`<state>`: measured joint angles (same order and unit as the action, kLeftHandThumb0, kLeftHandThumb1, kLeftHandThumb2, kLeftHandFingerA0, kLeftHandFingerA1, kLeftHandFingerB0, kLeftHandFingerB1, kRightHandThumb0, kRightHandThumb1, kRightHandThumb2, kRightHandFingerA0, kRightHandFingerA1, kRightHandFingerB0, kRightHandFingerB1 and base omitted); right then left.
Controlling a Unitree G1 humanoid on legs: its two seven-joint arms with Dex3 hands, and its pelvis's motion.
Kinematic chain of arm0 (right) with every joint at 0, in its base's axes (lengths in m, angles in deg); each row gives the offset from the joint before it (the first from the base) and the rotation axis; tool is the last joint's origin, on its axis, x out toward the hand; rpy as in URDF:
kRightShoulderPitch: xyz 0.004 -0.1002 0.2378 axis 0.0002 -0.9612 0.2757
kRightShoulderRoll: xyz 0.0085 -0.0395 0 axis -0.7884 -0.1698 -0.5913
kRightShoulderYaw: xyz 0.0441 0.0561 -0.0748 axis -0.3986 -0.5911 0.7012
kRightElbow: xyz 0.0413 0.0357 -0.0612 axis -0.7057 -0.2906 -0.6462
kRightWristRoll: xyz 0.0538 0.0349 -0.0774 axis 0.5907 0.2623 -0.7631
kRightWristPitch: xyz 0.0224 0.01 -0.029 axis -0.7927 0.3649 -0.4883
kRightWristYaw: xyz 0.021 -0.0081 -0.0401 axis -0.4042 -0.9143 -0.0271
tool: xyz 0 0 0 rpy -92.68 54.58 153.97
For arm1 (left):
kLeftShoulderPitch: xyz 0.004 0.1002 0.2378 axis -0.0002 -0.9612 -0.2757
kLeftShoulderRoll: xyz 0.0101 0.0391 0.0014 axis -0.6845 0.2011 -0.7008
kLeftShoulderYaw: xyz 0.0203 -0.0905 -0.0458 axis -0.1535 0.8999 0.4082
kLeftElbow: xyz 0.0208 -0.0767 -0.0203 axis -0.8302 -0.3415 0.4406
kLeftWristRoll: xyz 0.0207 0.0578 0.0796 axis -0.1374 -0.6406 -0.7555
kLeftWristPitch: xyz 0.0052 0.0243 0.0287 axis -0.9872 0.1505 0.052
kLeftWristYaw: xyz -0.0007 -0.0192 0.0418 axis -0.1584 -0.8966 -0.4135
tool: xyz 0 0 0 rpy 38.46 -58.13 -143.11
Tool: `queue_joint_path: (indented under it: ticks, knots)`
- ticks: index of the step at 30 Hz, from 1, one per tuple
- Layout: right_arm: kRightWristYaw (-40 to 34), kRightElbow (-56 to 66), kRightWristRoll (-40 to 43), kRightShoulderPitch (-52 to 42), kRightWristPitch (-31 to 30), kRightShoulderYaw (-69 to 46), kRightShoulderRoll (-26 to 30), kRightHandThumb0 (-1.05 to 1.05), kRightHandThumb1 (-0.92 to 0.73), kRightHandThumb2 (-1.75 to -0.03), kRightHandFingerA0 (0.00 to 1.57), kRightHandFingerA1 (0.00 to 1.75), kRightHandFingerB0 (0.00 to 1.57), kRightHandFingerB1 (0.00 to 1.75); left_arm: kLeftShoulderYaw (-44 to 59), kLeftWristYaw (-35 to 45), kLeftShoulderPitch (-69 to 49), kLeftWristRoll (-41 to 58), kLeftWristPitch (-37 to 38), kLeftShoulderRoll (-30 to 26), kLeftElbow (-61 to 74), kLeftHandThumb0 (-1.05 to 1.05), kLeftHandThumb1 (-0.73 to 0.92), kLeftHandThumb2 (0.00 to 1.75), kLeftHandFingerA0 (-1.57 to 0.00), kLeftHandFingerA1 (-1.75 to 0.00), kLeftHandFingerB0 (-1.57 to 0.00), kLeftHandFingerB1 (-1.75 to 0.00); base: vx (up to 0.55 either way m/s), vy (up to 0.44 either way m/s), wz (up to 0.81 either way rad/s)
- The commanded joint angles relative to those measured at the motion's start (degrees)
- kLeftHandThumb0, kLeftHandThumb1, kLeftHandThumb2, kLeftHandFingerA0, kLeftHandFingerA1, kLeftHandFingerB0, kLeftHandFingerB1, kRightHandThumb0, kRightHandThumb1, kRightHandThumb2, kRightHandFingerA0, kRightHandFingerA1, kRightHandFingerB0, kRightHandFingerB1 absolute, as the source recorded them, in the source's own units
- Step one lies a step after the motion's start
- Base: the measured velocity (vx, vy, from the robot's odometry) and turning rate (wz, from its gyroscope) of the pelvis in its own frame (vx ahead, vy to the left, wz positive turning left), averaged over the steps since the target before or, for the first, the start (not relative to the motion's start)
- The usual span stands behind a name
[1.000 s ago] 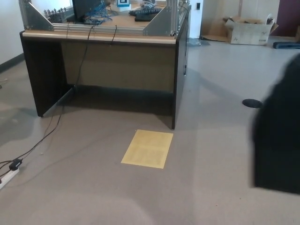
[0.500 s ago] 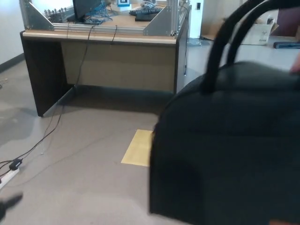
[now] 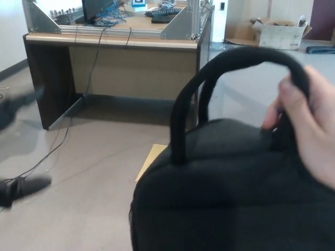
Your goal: A person hands over a black lunchbag to the robot and the robot uses its left hand to grab the strips of the lunchbag, the gives it back to the person.
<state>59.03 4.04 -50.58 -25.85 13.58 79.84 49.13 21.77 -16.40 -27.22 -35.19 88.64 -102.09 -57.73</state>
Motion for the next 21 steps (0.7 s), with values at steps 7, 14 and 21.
queue_joint_path:
  ticks: [7, 14, 21]
  knots:
    - [0.20, -0.07, 0.20, 0.47, 0.30, -0.04, 1.57, -0.73, -0.81, -0.65, 0.31, 0.41, 0.22, 0.34, -5.80, 9.21, 31.21, 21.54, -35.90, -8.30, 25.60, -0.69, 0.39, 0.83, -0.02, -0.20, -0.04, -0.18, 0.00, 0.000, 0.00]
    - [-0.62, 0.19, -0.07, -0.09, 0.22, 0.24, 1.24, -0.75, -0.81, -0.65, 0.33, 0.43, 0.24, 0.35, -10.46, 8.05, 38.61, 18.51, -43.58, -5.79, 31.93, -0.75, 0.45, 0.84, -0.03, -0.12, -0.08, -0.15, 0.00, 0.000, 0.00]
    - [-0.71, 0.07, -0.26, -0.13, 0.71, 0.50, 1.49, -0.76, -0.84, -0.65, 0.34, 0.43, 0.25, 0.36, -15.05, 7.39, 44.24, 18.94, -50.22, -2.77, 35.99, -0.86, 0.51, 0.90, -0.05, -0.10, -0.08, -0.04, 0.00, 0.000, 0.00]
